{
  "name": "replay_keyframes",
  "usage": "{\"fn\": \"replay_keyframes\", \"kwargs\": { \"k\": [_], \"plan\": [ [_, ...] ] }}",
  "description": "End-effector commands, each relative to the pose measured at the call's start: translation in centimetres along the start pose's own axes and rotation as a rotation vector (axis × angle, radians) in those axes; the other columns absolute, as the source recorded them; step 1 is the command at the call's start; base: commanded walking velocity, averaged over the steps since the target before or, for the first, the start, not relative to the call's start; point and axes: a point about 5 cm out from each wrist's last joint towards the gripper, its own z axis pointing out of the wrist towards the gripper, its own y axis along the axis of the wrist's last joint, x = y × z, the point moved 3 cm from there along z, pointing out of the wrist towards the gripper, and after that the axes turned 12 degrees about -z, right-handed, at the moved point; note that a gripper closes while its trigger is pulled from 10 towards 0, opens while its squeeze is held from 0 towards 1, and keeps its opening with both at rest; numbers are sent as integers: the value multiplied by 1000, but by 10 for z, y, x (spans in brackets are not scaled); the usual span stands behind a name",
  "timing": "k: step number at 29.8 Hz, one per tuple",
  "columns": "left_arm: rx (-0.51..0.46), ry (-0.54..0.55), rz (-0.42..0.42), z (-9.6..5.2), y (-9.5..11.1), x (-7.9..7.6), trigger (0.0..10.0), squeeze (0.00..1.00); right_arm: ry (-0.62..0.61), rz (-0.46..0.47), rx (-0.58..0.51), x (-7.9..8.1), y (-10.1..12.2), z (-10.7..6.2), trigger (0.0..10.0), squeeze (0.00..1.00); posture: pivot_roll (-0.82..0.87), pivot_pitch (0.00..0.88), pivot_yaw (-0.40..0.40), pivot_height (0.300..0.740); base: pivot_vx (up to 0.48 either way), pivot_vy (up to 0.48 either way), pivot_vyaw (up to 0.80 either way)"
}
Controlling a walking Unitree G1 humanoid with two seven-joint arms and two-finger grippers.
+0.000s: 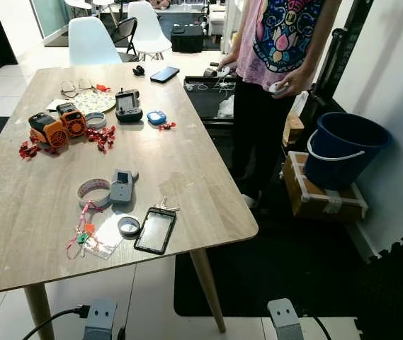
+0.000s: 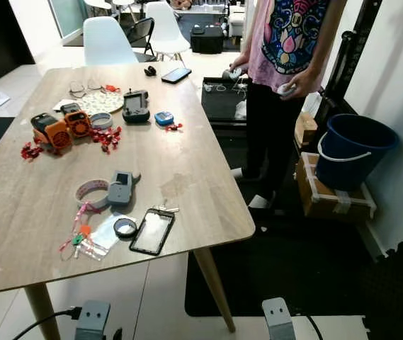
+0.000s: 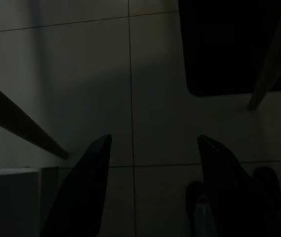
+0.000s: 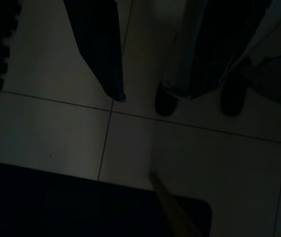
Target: Hang keys on a hook
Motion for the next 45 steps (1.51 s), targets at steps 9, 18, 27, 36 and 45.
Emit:
{"fn": "replay_keyframes", "kwargs": {
  "k": [9, 18, 27, 36, 45],
  "plan": [
    [69, 41, -37, -3, -12, 6, 10000, 0, 1, 11, -30, 1, 2, 0, 10000, 0, 71, 57, -12, 740, 0, 0, 0],
    [76, 65, -83, -3, -15, 7, 10000, 0, 20, -11, -36, 5, 4, 0, 10000, 0, 68, 57, -26, 740, 0, 0, 0],
    [66, 104, -136, -3, -14, 13, 10000, 0, 28, -26, -32, 6, 3, 0, 10000, 0, 66, 58, -32, 740, 0, 0, 0],
    [45, 109, -145, -4, -12, 13, 10000, 0, 29, -37, -30, 5, 3, 0, 10000, 0, 64, 58, -36, 740, 0, -304, 0],
    [6, 99, -156, -3, -7, 9, 10000, 0, 30, -44, -30, 6, 3, 0, 10000, 0, 65, 58, -38, 740, 0, -135, 0]
  ]
}}
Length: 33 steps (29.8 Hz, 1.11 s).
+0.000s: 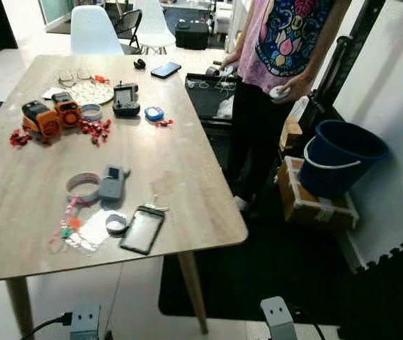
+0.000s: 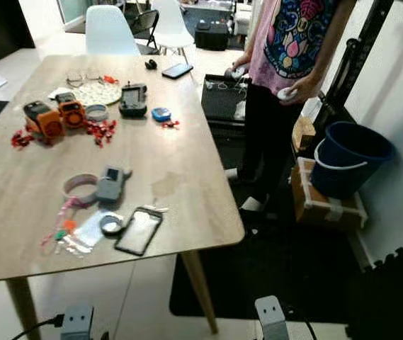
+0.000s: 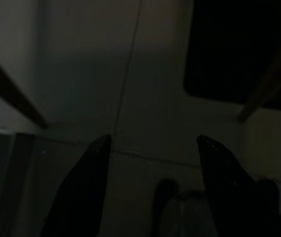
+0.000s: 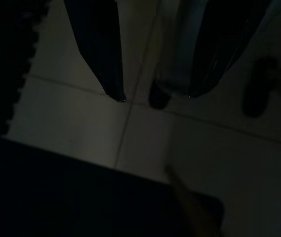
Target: Hang keys on a hook
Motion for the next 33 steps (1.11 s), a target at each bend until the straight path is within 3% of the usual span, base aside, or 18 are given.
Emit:
{"fn": "replay_keyframes", "kwargs": {
  "k": [1, 33],
  "plan": [
    [-13, 1, -10, -1, 0, -1, 10000, 0, 13, 1, 21, 5, -8, -2, 10000, 0, 65, 58, -38, 740, 0, 0, 0],
    [-59, 24, -38, -1, 6, -3, 10000, 0, 17, -25, 24, 1, -7, -2, 10000, 0, 68, 48, -49, 740, 0, 7, 0]
  ]
}}
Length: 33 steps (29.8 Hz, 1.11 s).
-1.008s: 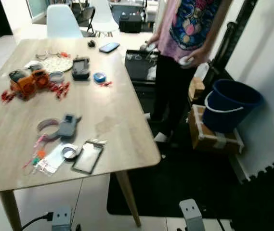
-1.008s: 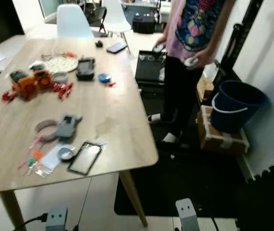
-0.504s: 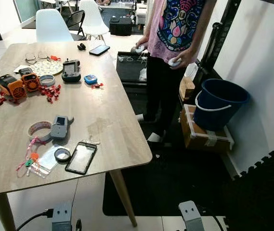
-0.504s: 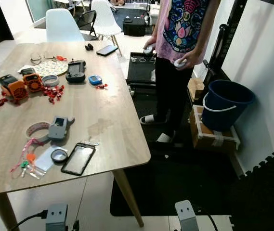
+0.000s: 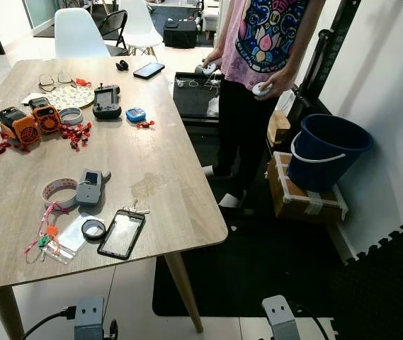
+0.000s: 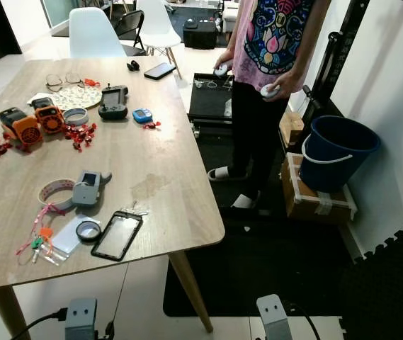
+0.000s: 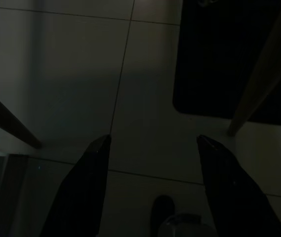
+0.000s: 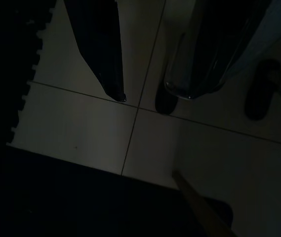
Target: Hang keys on a hook
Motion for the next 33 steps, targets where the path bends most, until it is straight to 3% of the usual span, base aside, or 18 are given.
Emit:
{"fn": "replay_keyframes", "kwargs": {
  "k": [1, 21, 33],
  "plan": [
    [19, 14, -20, -3, -8, 0, 10000, 0, 2, -8, 17, -1, -5, -1, 10000, 0, 67, 47, -52, 740, 0, 259, 0],
    [24, 23, -29, -4, -10, 0, 10000, 0, 9, -27, 12, -2, -3, -1, 10000, 0, 67, 44, -60, 740, 0, 350, 0],
    [5, 1, -7, -5, -7, 0, 10000, 0, 10, -25, 10, -2, -1, 0, 10000, 0, 72, 51, -62, 740, 0, 0, 0]
  ]
}}
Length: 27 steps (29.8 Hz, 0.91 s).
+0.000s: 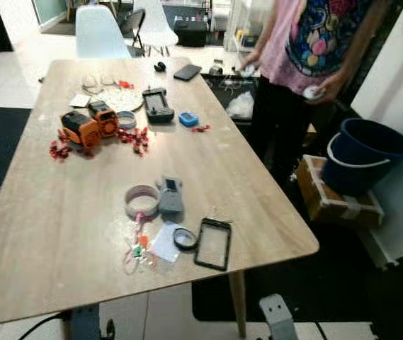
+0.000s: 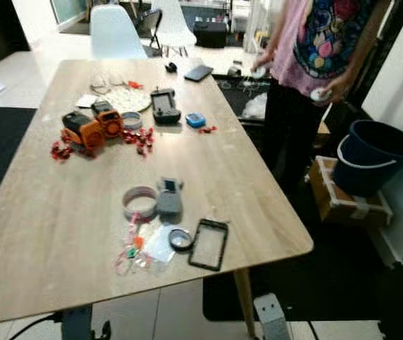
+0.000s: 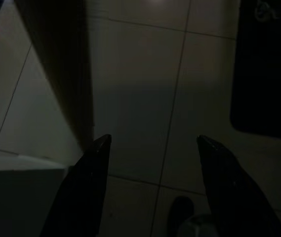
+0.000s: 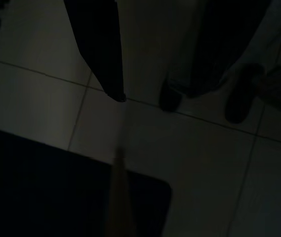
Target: Hang keys on a hook
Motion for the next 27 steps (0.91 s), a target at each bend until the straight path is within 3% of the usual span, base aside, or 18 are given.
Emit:
{"fn": "replay_keyframes", "kwargs": {
  "k": [1, 9, 27],
  "plan": [
    [12, -9, 6, -2, -5, -1, 10000, 0, -7, 4, 22, -3, -7, -2, 10000, 0, 72, 52, -62, 740, 0, -270, 0],
    [14, -9, 1, -3, -6, 0, 10000, 0, -5, 3, 19, -2, -5, -1, 10000, 0, 73, 53, -63, 740, 0, -420, 0],
    [33, -27, 21, -2, -6, 2, 10000, 0, -14, 20, 28, -2, -9, -2, 10000, 0, 69, 53, -46, 740, 0, 0, 0]
  ]
}}
